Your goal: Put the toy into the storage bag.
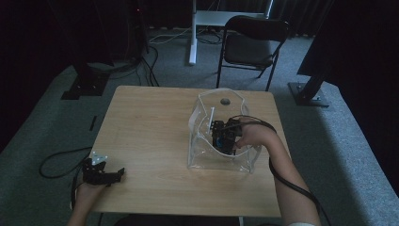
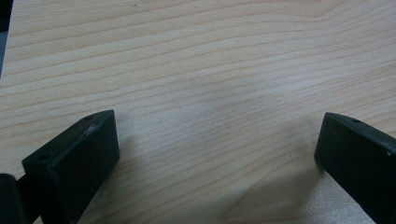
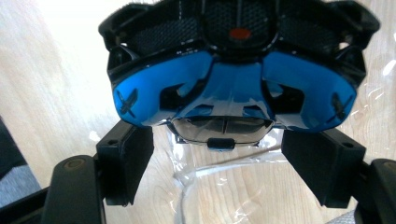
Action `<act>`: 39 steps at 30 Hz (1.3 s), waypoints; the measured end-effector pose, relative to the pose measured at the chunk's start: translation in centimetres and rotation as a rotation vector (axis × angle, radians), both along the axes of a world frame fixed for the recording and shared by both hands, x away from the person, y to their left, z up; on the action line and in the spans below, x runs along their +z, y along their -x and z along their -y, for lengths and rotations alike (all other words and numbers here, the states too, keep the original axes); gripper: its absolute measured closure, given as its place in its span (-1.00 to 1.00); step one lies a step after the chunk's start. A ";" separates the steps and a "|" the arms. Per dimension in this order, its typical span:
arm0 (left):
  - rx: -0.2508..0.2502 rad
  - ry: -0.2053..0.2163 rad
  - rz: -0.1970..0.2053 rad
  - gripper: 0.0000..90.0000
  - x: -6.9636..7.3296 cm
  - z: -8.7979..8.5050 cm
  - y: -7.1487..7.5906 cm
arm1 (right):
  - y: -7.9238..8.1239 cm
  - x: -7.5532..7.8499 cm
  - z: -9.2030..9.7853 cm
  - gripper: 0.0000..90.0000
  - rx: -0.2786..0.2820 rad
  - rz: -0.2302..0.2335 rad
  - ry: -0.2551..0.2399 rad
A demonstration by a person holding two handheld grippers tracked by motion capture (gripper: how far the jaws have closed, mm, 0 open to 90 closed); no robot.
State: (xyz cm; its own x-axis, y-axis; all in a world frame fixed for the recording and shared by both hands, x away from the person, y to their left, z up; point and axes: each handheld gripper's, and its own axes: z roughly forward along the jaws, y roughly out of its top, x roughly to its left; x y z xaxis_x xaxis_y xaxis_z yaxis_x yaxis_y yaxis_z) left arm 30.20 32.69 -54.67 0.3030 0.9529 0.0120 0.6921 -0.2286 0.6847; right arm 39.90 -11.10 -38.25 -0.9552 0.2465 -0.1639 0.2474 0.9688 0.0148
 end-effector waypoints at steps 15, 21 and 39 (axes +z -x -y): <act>0.000 0.000 -0.001 -0.99 0.0 0.0 0.0 | -0.9 -2.0 -1.1 -0.45 -0.007 0.005 0.112; 0.000 0.001 -0.001 -0.99 0.0 0.0 0.0 | -1.2 -3.0 -1.3 -0.45 -0.010 -0.014 0.153; -0.003 -0.001 -0.001 -0.99 0.0 0.0 0.0 | -0.7 -1.2 -0.8 -0.30 -0.041 -0.017 -0.020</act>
State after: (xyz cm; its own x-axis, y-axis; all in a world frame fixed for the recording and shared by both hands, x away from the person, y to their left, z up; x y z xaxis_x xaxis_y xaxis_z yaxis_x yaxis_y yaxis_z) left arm 30.21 32.68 -54.66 0.3058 0.9520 0.0123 0.6924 -0.2313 0.6835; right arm 40.58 -10.26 -39.49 -0.9469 0.2882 -0.1424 0.2869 0.9575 0.0300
